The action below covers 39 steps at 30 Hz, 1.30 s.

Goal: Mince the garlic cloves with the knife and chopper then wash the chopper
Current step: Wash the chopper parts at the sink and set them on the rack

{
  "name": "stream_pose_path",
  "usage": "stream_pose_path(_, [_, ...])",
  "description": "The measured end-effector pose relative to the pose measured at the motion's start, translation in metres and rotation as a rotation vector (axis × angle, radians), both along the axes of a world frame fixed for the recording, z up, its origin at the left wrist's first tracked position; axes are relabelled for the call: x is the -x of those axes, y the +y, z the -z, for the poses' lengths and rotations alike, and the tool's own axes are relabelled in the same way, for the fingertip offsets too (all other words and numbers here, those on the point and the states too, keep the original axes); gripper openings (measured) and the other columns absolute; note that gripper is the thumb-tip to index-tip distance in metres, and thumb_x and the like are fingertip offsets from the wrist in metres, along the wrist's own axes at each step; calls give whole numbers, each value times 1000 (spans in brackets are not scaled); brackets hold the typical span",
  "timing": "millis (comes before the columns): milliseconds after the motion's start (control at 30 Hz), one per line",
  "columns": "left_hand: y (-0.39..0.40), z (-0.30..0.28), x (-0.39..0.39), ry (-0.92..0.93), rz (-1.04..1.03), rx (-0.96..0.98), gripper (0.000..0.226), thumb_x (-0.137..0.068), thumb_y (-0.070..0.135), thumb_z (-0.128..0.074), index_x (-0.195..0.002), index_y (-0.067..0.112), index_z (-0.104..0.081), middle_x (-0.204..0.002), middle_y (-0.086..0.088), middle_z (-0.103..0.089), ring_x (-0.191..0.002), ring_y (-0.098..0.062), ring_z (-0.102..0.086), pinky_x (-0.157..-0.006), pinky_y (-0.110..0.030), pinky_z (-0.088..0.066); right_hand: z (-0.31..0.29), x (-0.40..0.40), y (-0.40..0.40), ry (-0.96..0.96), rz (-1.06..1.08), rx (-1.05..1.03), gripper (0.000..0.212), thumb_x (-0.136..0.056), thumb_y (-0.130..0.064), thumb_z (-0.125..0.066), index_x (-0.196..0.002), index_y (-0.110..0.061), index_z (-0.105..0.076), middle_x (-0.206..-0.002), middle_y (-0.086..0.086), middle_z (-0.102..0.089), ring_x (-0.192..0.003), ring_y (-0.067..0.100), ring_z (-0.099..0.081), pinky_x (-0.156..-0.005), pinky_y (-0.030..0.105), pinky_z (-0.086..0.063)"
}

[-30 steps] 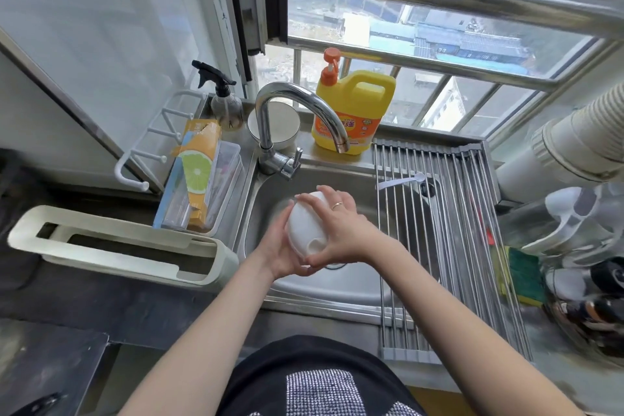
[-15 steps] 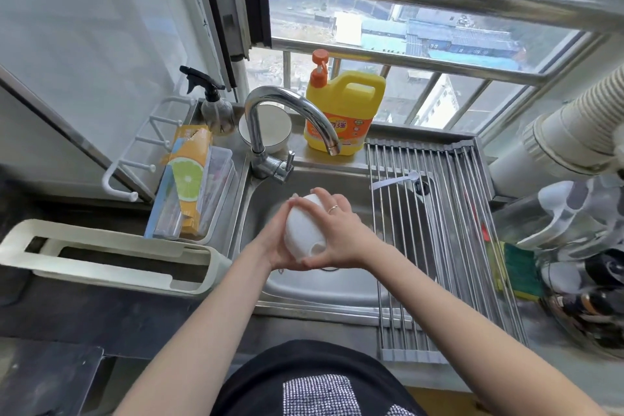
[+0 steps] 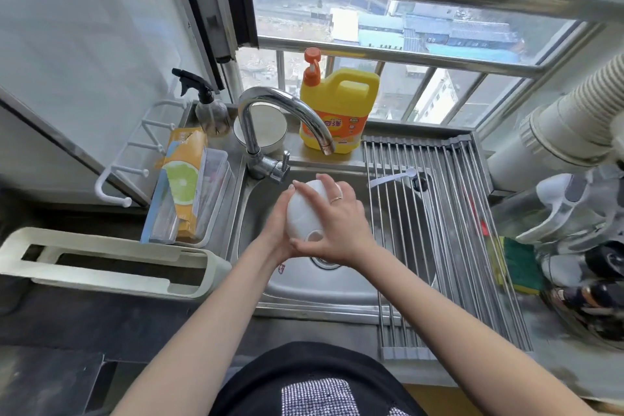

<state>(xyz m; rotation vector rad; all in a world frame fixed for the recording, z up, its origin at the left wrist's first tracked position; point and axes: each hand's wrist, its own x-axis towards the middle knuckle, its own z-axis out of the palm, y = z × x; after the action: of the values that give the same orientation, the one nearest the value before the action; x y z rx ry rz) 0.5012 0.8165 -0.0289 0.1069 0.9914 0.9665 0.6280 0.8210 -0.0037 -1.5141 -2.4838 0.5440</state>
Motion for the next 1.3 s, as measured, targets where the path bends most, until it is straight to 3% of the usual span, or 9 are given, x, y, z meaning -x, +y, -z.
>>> stream_pose_path(100, [-1, -4, -2, 76, 78, 40, 58, -87, 69, -38, -105, 20, -65, -84, -6, -71, -68, -20, -69, -61, -33, -54, -1, -5, 8, -13, -9, 63, 90, -61, -78, -41, -143, -51, -17, -151, 4, -25, -131, 34, -27, -98, 48, -37])
stream_pose_path(200, [-2, -4, 0, 380, 202, 13, 79, -65, 89, -46, -118, 31, -58, -107, -5, -71, -87, -22, -72, -61, -44, -57, 2, -3, 13, 75, 141, 202, 88, -63, -79, -42, -142, -50, -19, -149, 0, -28, -131, 31, -28, -102, 50, -37])
stream_pose_path(333, [-7, -2, 9, 376, 318, 39, 66, -74, 66, -62, -127, 28, -50, -121, -14, -64, -94, -33, -68, -64, -49, -57, 1, -17, 29, 324, 73, 733, 75, -78, -59, -52, -145, -48, -21, -157, -6, -14, -143, 22, -14, -116, 48, -19])
stream_pose_path(400, [-11, 3, 11, 352, 295, 104, 61, -81, 58, -58, -131, 25, -47, -123, -17, -62, -95, -36, -66, -64, -49, -57, 4, -35, 46, 538, 149, 967, 62, -92, -35, -51, -148, -37, -24, -155, -5, -20, -141, 19, -23, -114, 45, -25])
stream_pose_path(600, [-20, 8, 20, 341, 220, 204, 73, -71, 62, -58, -133, 26, -43, -126, -14, -60, -93, -34, -65, -60, -48, -58, 43, -97, 104, -2, 439, 339, 72, -80, 15, -39, -144, -19, -37, -156, 2, -23, -124, 28, -49, -72, 29, -44])
stream_pose_path(767, [-27, 13, 31, 349, 197, 265, 85, -58, 63, -65, -133, 27, -44, -128, -13, -57, -103, -37, -62, -63, -49, -57, 54, -110, 121, -436, 278, 223, 73, -83, 14, -41, -145, -23, -35, -154, 0, -30, -133, 27, -39, -96, 41, -44])
stream_pose_path(900, [-23, 11, 36, 351, 147, 283, 82, -58, 61, -61, -131, 28, -44, -130, -14, -54, -105, -40, -60, -64, -52, -57, 52, -107, 125, -544, 175, 45, 45, -86, 9, -48, -124, -16, -51, -122, 5, -56, -111, 27, -53, -75, 35, -48])
stream_pose_path(1133, [-14, 8, 31, 692, 112, 123, 46, -83, 44, -67, -122, 31, -47, -123, 3, -49, -101, -26, -54, -69, -60, -56, 31, -102, 110, -80, 53, -377, 33, -63, 15, -73, -87, -3, -60, -81, 12, -61, -66, 32, -59, -41, 31, -43])
stream_pose_path(1300, [-16, 1, 21, 1291, 248, -225, 76, -72, 37, -77, -137, 35, -38, -129, 5, -45, -105, -11, -47, -85, -25, -39, 31, -48, 70, 243, 85, -112, 4, -93, -6, -53, -90, -4, -51, -83, 12, -59, -63, 31, -56, -51, 34, -39])
